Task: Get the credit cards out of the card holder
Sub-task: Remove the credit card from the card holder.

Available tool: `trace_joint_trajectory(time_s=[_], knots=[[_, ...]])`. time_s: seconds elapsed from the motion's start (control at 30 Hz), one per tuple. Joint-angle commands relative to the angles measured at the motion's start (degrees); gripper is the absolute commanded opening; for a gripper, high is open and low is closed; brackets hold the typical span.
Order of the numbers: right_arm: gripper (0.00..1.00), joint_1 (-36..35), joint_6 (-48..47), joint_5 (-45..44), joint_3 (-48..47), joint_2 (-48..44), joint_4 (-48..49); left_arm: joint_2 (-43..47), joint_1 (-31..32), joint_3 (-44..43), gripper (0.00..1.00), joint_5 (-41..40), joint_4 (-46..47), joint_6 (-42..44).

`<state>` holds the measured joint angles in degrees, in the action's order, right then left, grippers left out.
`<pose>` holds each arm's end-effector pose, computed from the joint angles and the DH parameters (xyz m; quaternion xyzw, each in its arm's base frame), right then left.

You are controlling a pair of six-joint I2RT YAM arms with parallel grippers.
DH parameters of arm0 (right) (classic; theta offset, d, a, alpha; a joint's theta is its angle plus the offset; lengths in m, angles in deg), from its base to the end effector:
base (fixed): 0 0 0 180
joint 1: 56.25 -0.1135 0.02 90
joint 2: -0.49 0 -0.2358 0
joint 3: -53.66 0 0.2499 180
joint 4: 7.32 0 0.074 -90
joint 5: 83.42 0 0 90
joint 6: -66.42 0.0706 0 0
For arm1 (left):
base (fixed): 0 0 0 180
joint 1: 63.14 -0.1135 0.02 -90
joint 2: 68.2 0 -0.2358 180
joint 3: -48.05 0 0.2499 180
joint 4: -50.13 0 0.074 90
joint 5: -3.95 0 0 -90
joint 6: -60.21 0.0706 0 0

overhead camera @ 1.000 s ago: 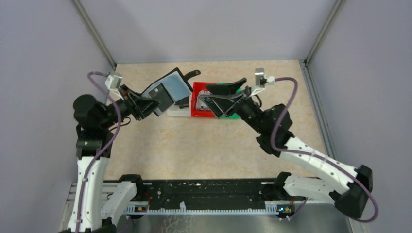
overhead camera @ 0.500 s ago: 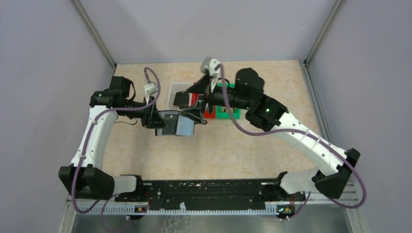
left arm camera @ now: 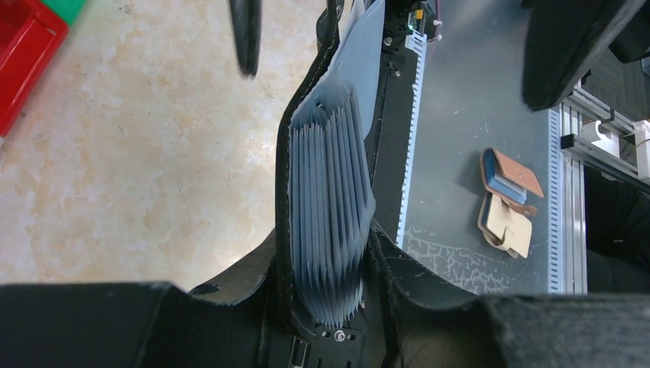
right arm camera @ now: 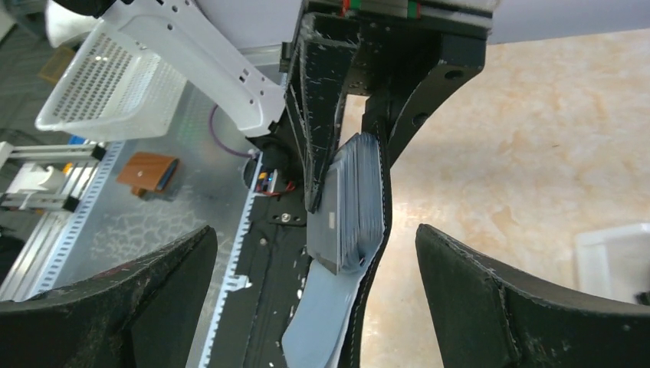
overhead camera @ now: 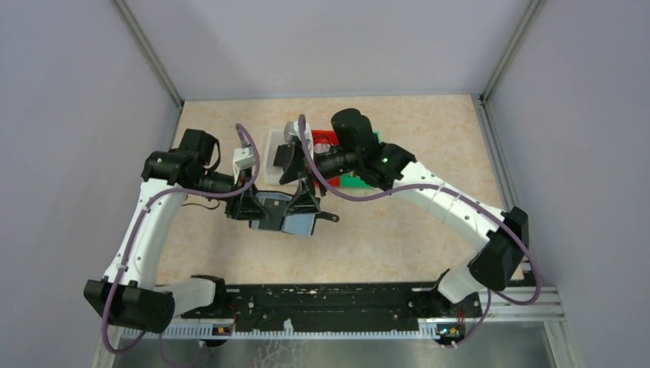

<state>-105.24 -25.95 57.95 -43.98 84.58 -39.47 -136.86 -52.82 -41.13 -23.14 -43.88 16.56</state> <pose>0.1884 0.3007 0.3689 -0.5451 0.5500 0.5313 0.3437 0.1839 -0.0974 0.3190 0.4666 0.7075 -0.4532 0.2762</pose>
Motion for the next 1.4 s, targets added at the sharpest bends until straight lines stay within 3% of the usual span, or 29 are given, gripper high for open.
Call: trace_joint_trajectory(time_s=[0.0, 0.37, 0.5, 0.57, 0.63, 0.7, 0.77, 0.8, 0.83, 0.93, 1.03, 1.07, 1.2, 1.37], knots=[[0.98, 0.3, -1.2, 8.0, -3.2, 3.3, -0.9, 1.4, 0.7, -0.2, 0.0, 4.3, -0.8, 2.4], [0.78, 0.3, 3.8, 10.3, -4.1, 9.5, 4.6, 2.6, 1.4, 0.2, 0.0, 4.6, -0.8, 2.4], [0.54, 0.3, 7.5, 12.8, -6.0, 12.4, 6.2, 2.7, 1.4, -0.2, 0.0, 4.8, -0.8, 1.9], [0.36, 0.3, 9.8, 14.0, -4.8, 12.5, 9.6, 2.5, 1.4, -0.1, 0.02, 5.3, -0.8, 1.6], [0.15, 0.4, 12.5, 14.0, -1.9, 11.1, 15.0, 2.1, 1.4, -0.4, 0.16, 6.4, -0.8, 1.1], [0.0, 1.1, 16.0, 12.6, 2.4, 8.7, 22.4, 1.6, 1.4, -0.5, 0.46, 8.6, -0.8, 0.8], [0.0, 2.4, 22.4, 11.0, 7.7, 6.0, 32.7, 1.5, 1.4, -0.5, 0.87, 11.3, -0.7, 0.6], [0.0, 3.0, 25.8, 10.0, 10.1, 4.3, 40.4, 1.7, 1.4, -0.3, 0.97, 12.9, -0.1, -0.1], [0.0, 3.5, 29.4, 9.2, 12.4, 3.2, 45.6, 2.1, 1.4, 0.0, 0.99, 14.2, 1.6, -2.1], [0.0, 3.7, 33.7, 5.9, 17.0, 0.5, 53.5, 4.6, 1.4, 3.3, 0.99, 16.7, 13.9, -19.5], [0.0, 3.8, 34.2, 2.6, 20.2, -2.0, 56.9, 11.2, 1.4, 11.4, 0.99, 10.3, 38.0, -46.3], [0.0, 3.8, 34.2, 1.5, 21.2, -2.9, 58.0, 13.4, 1.3, 13.6, 0.99, 7.9, 43.8, -50.9], [0.0, 3.9, 34.3, -0.8, 22.5, -4.6, 58.8, 18.5, 1.3, 17.8, 0.98, 8.8, 54.1, -59.2], [0.0, 4.1, 36.3, -2.9, 23.1, -5.1, 62.0, 16.9, 1.3, 16.6, 0.82, 10.3, 51.0, -59.6]])
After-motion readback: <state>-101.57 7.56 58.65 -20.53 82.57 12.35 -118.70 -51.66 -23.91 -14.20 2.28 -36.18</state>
